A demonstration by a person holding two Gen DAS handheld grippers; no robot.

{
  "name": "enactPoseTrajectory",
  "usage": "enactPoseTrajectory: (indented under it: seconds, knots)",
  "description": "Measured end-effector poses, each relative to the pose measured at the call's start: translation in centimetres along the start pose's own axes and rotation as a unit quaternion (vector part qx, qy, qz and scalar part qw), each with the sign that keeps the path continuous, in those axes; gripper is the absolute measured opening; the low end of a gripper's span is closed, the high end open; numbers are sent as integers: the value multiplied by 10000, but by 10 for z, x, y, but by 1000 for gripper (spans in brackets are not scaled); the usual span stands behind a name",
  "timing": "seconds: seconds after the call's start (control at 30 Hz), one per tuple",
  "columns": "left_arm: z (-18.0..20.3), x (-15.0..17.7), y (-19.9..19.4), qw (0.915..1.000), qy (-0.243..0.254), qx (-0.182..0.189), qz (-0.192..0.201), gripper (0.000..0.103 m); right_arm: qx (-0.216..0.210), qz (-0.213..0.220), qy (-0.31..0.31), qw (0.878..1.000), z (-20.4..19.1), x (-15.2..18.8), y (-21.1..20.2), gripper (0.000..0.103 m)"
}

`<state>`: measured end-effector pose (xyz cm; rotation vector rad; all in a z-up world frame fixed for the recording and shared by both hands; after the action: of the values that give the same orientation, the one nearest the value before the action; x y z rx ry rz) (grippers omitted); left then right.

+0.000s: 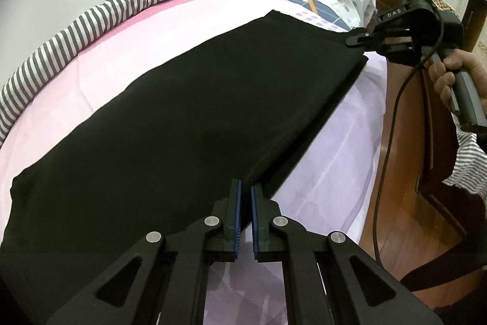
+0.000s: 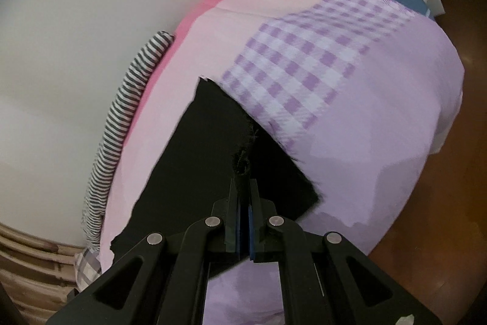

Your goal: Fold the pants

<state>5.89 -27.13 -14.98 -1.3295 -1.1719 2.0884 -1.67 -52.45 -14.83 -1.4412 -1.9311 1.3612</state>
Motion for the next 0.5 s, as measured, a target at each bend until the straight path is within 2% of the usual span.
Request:
enactPoseTrajectory:
  seconds: [0.27,0.37,0.4,0.5]
  knots:
    - [0,4,2,9999,-82,71,-13,7,213,51,35,9998,11,11,1,4]
    - [-2,3,0,9996,-214,177,-18,11,250,56,142,9996,16,9,0,3]
    - [-4,3,-2,9992,-298,255,-28,16,309,77,187,9993,19,9,-2,3]
    - [-10,1,-14,9978,-521,380,142,24,460,112,253,9986,28,8,-10,11]
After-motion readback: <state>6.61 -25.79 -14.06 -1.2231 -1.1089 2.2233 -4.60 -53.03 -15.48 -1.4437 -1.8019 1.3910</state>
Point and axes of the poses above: each gripper's, at about its wrist camera, not at the fingertips, and y roughly the way its jaws point, z to its right, x to its underside, the point moved 6 cm from there along y, roughly the way its jaws point, and after that the axes turned 10 degrees about x, right-handed, at the moved point
